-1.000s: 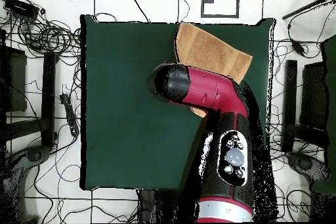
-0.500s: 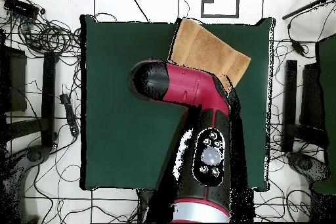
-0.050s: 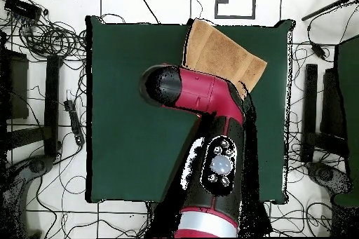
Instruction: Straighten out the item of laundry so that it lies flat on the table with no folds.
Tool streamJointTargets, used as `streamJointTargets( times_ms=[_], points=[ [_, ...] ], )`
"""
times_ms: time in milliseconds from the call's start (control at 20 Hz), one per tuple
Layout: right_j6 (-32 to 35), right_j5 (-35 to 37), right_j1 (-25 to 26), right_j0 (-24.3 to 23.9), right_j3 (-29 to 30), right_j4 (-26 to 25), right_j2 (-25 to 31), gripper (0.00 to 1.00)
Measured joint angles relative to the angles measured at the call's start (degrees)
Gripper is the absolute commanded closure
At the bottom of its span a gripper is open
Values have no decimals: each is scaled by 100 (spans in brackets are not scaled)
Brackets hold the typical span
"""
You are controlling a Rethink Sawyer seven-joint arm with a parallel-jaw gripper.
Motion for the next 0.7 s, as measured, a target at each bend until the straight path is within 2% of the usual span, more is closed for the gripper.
streamJointTargets(
  times_ms=[50,100,700],
  points=[
    [0,0,1,0,-1,22,-19,100],
    [0,-1,1,0,-1,44,-38,0],
    [1,-1,-47,33,0,422,-173,0]
  ],
)
